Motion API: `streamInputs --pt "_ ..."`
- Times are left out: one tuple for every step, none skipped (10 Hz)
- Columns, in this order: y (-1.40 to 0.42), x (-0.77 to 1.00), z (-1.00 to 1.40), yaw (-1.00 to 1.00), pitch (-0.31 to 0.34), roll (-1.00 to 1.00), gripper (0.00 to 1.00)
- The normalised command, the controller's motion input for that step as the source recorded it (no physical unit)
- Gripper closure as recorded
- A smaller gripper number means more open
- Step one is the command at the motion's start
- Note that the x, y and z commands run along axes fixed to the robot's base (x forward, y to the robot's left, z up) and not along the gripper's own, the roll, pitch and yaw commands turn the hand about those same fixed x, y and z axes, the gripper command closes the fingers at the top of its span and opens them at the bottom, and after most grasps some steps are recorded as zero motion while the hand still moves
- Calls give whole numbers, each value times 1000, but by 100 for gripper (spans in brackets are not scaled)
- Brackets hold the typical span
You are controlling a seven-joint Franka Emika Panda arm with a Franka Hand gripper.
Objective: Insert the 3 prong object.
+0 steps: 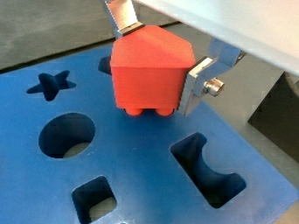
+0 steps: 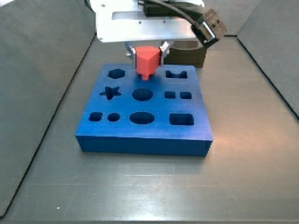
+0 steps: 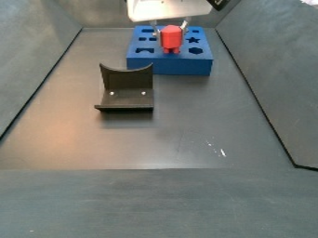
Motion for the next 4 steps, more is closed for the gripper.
streamInputs --pt "17 -6 -203 0 -56 0 100" --pt "23 -20 -223 0 -83 -29 100" --pt "0 -40 -123 0 -74 -29 100" --pt "0 0 0 0 0 0 100"
